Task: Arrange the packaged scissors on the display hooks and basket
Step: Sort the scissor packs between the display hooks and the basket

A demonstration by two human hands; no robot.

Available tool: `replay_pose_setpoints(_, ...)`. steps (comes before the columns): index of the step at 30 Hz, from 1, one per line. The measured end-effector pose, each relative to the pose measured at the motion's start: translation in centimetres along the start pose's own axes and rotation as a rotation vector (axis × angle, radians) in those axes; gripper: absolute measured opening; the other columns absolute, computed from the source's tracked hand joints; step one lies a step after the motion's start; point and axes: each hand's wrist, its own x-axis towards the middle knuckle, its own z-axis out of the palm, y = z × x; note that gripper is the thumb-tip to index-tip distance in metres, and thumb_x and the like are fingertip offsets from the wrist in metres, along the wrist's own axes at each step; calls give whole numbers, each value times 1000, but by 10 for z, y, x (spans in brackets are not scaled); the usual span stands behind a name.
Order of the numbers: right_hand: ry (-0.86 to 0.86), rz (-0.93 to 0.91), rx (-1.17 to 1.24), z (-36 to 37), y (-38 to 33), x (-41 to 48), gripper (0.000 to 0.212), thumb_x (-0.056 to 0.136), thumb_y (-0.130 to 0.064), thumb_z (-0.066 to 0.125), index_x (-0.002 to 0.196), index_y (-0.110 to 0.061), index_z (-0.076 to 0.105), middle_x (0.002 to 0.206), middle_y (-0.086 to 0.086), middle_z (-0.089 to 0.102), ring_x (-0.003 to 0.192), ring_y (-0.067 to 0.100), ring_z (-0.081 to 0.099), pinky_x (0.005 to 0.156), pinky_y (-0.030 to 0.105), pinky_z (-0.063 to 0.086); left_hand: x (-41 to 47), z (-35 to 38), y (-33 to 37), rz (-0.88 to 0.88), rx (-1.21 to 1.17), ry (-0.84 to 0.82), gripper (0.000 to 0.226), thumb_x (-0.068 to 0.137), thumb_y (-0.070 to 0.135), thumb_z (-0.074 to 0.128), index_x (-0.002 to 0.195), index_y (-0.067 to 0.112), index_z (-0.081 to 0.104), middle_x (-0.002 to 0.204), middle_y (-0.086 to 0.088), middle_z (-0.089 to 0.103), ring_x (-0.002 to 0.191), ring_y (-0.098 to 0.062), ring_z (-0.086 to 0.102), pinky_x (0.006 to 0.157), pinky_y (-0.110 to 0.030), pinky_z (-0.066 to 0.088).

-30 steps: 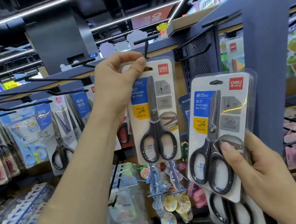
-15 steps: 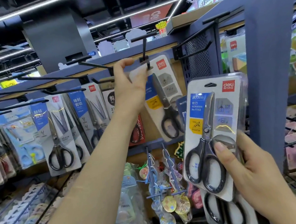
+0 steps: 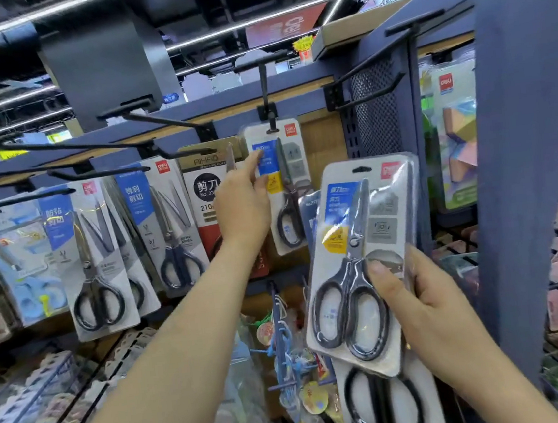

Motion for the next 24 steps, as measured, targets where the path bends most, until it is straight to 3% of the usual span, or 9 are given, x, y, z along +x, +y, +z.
replay_pose_setpoints(3,-18,53,71,5,9,5,31,83,-37,54,108,-24,68,104,-15,75,100,0,68,80,10,49,10,3,-1,13,89,-40,42,97,19,58,138,31,54,97,-6,71,93,-26,65,82,-37,49)
replay_pose_setpoints(5,-34,97,129,7,15,6,34,83,-37,54,111,-25,68,108,-12,75,104,4,68,87,20,53,10,1,-1,28,120,-65,44,97,18,57,139,33,52,99,-6,71,95,-27,64,84,-40,51)
replay_pose_setpoints(9,-34,169,206,12,23,3,31,84,-36,55,109,-26,71,109,-6,75,105,13,70,90,30,54,-7,-20,12,24,135,-102,38,101,25,48,138,31,53,111,-2,71,99,-25,64,81,-34,45)
replay_pose_setpoints(13,-67,238,306,14,24,-1,33,83,-31,54,111,-21,69,104,-2,77,97,13,72,76,22,57,-46,-39,35,-90,-139,-334,23,96,40,57,113,29,68,96,8,67,94,-14,63,85,-32,49)
replay_pose_setpoints(15,-102,241,322,16,23,-4,33,85,-30,53,113,-20,68,106,-3,77,98,12,72,76,20,57,-59,-39,37,-192,-211,-446,33,89,47,65,115,28,64,95,7,65,95,-14,62,85,-29,50)
replay_pose_setpoints(18,-142,257,321,21,24,-10,29,88,-34,57,110,-20,69,106,-5,76,99,11,72,76,19,56,-61,-36,30,-283,-206,-466,49,79,51,75,116,21,68,103,9,68,96,-8,64,86,-27,53)
replay_pose_setpoints(20,-172,242,310,24,26,-13,35,85,-53,67,104,-24,74,106,-4,76,99,12,72,74,17,54,-63,-33,26,-398,-328,-476,36,75,44,81,98,17,74,91,4,75,82,-9,70,77,-33,59)
replay_pose_setpoints(22,-183,226,302,26,29,-14,55,66,-72,72,103,-31,74,107,-2,76,99,12,72,76,19,54,-67,-29,26,-505,-519,-436,15,83,24,78,81,12,70,71,1,73,59,-8,67,58,-27,57)
replay_pose_setpoints(24,-202,230,316,24,34,-14,71,57,-75,76,109,-27,71,109,4,75,99,16,71,80,26,56,-69,-28,23,-532,-604,-318,12,90,17,69,82,9,67,69,-1,70,54,-7,64,53,-23,52)
